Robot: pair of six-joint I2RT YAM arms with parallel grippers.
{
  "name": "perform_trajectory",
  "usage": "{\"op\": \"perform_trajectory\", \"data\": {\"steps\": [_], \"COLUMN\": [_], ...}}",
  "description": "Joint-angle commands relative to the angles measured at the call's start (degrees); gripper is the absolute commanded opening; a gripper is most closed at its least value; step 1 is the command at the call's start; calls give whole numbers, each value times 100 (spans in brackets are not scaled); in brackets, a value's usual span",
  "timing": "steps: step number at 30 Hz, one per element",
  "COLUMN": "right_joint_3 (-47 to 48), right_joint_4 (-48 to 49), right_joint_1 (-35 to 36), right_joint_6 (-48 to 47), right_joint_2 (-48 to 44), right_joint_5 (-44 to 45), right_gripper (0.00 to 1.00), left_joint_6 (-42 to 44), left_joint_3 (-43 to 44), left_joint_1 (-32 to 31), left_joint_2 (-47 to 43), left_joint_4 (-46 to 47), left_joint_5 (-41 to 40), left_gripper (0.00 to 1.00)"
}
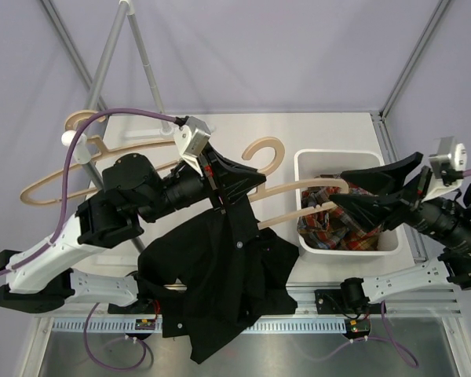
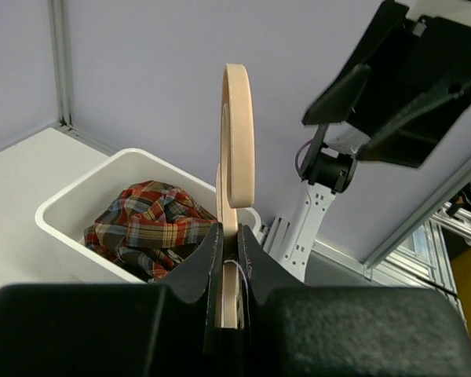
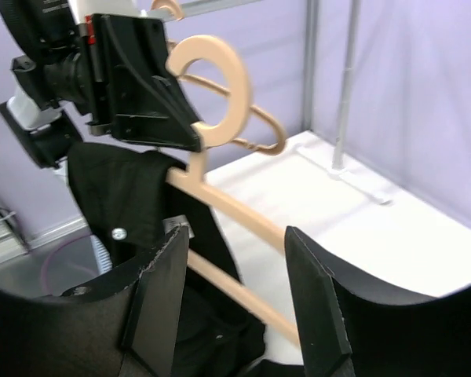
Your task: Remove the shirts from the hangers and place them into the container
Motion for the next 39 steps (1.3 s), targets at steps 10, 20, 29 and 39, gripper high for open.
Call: {"op": "perform_trajectory", "data": {"steps": [10,20,29,39], "right_joint_3": [-1408,-2164,-2279,-2077], "right_joint_4": [251,304,322,163], "right_joint_1": [37,46,37,46], "right_joint_6": [-388,-62,-9,552], "right_joint_2": [-2183,-2423,-2449,-1809], "right_joint_5": [236,228,149,-501], "right_gripper": [80,80,65,0], "left_joint_6": [-353,-599,-740,-731], "left_joint_3": [245,201,184,166], "left_joint_1": [14,14,14,14], "left_joint_2": [-440,-396,-378,-343], "left_joint_4": [317,739,950,951], "left_joint_5": [856,1322,1577,1577], "left_gripper": [0,0,0,0]}}
